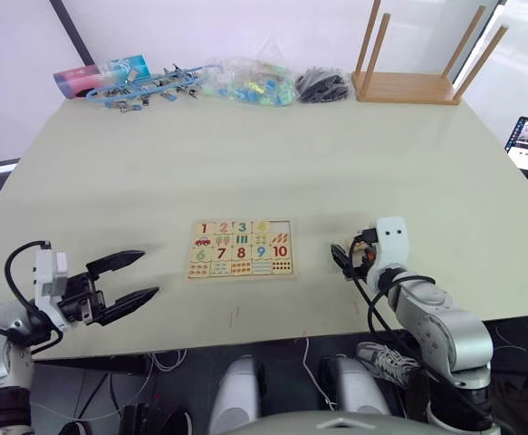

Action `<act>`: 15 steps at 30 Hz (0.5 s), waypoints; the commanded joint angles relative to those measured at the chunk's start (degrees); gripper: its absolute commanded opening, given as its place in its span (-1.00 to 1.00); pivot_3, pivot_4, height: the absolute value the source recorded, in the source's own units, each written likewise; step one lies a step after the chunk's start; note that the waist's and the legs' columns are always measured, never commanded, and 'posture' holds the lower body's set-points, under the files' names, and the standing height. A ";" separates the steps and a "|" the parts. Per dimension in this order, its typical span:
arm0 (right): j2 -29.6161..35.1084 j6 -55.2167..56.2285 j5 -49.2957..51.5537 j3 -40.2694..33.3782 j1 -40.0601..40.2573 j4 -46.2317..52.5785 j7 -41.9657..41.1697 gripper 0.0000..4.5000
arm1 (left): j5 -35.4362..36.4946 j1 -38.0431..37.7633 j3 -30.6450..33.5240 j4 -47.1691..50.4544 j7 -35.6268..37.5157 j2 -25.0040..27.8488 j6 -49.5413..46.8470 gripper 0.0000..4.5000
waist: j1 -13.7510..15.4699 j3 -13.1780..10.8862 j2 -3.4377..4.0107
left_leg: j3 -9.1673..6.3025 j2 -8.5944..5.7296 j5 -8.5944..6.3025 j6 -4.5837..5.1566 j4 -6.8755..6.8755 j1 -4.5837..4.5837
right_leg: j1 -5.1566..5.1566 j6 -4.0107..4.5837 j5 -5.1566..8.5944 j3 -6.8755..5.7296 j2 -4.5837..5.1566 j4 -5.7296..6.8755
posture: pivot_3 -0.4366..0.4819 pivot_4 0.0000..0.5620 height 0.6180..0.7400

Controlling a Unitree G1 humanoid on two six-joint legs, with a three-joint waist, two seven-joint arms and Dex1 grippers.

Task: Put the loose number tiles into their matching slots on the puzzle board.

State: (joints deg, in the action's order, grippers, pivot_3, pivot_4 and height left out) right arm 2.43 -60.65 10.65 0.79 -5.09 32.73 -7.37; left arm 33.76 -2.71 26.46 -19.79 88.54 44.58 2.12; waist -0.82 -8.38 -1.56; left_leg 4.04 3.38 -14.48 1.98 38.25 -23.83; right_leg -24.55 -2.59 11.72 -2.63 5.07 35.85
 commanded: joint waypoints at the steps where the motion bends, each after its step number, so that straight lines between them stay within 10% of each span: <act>1: 5.13 3.53 2.44 -3.30 -0.45 3.62 -4.72 0.96 | 0.65 -0.60 1.02 0.67 0.37 0.35 0.95 1.00 | -0.01 0.00 0.01 | 0.00 0.00 0.00 0.00 -0.01 -0.01 | -0.01 0.00 0.00 0.00 0.00 0.00 | -0.05 -0.47 0.96; 15: 32.31 28.17 11.09 -4.57 -3.70 -10.84 -42.39 0.96 | 0.81 -1.20 0.54 1.21 0.34 -0.76 1.49 1.00 | 0.06 -0.05 -0.01 | 0.03 -0.07 0.00 0.01 -0.02 0.00 | -0.02 -0.18 0.11 0.01 -0.02 -0.05 | -0.05 -0.47 0.96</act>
State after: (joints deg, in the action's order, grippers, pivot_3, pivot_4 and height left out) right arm 33.71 -37.02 20.25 -3.23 -7.78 22.86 -45.40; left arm 33.80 -3.96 26.44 -19.54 88.45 43.55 2.89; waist -0.76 -8.43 -1.57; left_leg 4.07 3.31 -14.49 1.99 38.23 -23.83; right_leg -24.57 -2.77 11.83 -2.62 5.05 35.80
